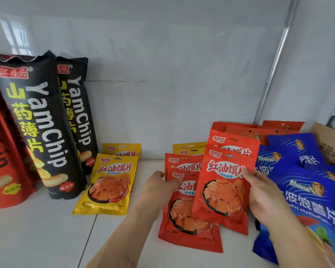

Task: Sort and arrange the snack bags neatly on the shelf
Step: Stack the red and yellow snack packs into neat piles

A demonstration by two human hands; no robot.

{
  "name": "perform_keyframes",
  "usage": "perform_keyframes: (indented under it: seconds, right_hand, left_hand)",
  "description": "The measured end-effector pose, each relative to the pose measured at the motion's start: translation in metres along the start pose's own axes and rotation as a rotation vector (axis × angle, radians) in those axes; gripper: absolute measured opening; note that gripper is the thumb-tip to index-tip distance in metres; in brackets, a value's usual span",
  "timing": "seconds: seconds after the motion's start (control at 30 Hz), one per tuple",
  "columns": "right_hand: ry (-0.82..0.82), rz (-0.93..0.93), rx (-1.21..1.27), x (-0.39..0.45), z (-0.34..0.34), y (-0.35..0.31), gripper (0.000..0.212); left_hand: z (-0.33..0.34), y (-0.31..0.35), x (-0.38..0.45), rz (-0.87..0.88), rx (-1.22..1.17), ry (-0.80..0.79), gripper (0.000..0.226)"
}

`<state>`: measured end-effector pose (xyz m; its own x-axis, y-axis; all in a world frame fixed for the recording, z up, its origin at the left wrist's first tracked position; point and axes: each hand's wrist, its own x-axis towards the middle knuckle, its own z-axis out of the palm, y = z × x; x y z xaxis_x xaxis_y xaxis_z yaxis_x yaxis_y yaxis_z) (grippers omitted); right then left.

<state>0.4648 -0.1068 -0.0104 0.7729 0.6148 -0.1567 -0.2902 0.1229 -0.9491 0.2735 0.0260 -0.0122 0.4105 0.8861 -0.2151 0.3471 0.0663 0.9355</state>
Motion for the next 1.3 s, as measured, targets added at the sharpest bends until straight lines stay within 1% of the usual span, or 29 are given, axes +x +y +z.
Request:
perform_keyframes:
  seconds: [0.07,0.1,0.2,0.27,0.33,0.4,0.57,0.7,0.8,0.9,1.03,1.13,1.3]
  right_hand:
    - [0.014,0.017,0.006,0.002,0.002,0.002,0.022]
    - [0.022,0.02,0.005,0.004,0.002,0.003,0.023]
    - [0.036,0.025,0.011,0.006,0.003,0.003,0.021]
    - [0.044,0.021,0.018,0.006,0.004,0.002,0.017]
    - [0.058,0.016,0.021,0.007,0.005,0.001,0.014]
    - [0.059,0.007,0.028,0.007,0.005,0.0,0.014]
    - [0.082,-0.009,0.032,0.01,0.005,0.0,0.017]
    - [0.083,-0.011,0.056,0.011,0.009,0.0,0.017]
    - [0.064,0.002,0.067,0.01,0.013,0.0,0.022]
    - [0.03,0.026,0.072,0.01,0.016,0.002,0.021]
    - [-0.02,0.038,0.084,0.009,0.021,0.005,0.019]
    - [-0.06,0.025,0.083,0.009,0.026,0.007,0.017]
    - [-0.146,0.039,0.149,0.007,0.03,0.008,0.031]
  left_hand:
    - [0.003,-0.001,0.005,-0.019,-0.079,-0.017,0.065]
    - [0.004,-0.002,0.007,-0.019,-0.11,-0.029,0.06]
    - [0.001,-0.006,0.009,-0.013,-0.165,-0.095,0.031]
    - [-0.006,-0.007,0.007,-0.06,-0.244,-0.147,0.02]
    - [-0.017,-0.009,0.006,-0.12,-0.33,-0.181,0.021]
    - [-0.032,-0.01,0.006,-0.143,-0.385,-0.195,0.023]
    - [-0.069,-0.014,-0.002,-0.16,-0.416,-0.247,0.027]
    - [-0.053,-0.012,-0.007,-0.131,-0.372,-0.275,0.029]
    - [-0.028,-0.01,-0.007,-0.096,-0.278,-0.308,0.028]
    - [-0.01,-0.007,-0.004,-0.043,-0.173,-0.311,0.025]
    - [0.006,-0.005,0.0,0.032,-0.047,-0.259,0.019]
    - [0.016,-0.005,0.001,0.071,-0.018,-0.226,0.016]
    - [0.024,-0.006,0.002,0.118,0.032,-0.118,0.014]
